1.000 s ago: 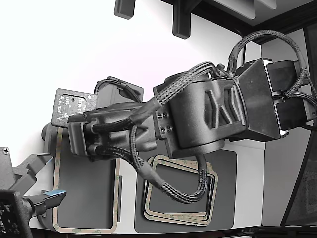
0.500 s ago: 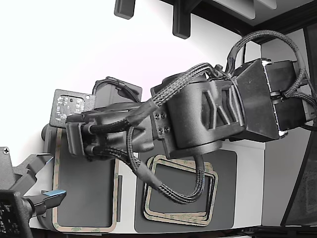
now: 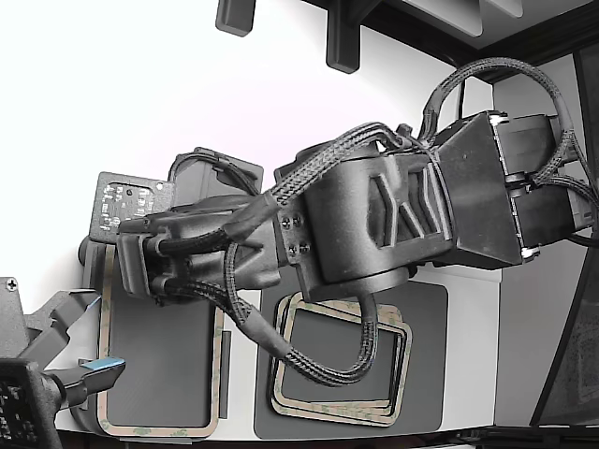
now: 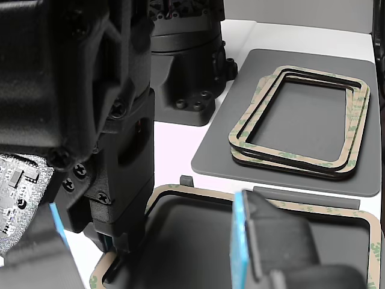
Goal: Move top rectangular frame to the holder.
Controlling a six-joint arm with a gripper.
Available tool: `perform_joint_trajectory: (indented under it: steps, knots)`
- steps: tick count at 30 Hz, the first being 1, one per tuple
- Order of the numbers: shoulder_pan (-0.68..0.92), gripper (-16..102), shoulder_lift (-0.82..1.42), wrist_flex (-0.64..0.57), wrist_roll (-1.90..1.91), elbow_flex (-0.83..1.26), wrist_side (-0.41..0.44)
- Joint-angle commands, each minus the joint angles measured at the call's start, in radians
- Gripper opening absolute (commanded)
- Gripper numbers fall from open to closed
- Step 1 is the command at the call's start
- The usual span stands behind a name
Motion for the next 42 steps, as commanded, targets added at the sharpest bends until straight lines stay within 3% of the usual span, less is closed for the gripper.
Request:
perform_joint_trajectory:
  steps: [1,30,33,37,39,40,41,42]
  knots:
    - [-0.009,-10,0.023,0.009,-0.002,-0.029,0.002]
    - [-0.006,-10,0.014,0.009,-0.018,-0.025,-0.003]
    - [-0.006,-6,0.014,0.009,-0.021,-0.025,-0.003]
    - [-0.006,6,0.014,0.009,-0.031,-0.025,-0.005]
    - [-0.006,22,0.012,0.009,-0.040,-0.025,-0.009]
    - [-0.006,41,0.012,0.009,-0.044,-0.025,-0.011]
    - [-0.006,67,0.011,0.009,-0.044,-0.025,-0.012]
    - [-0.006,100,0.011,0.008,-0.044,-0.025,-0.014]
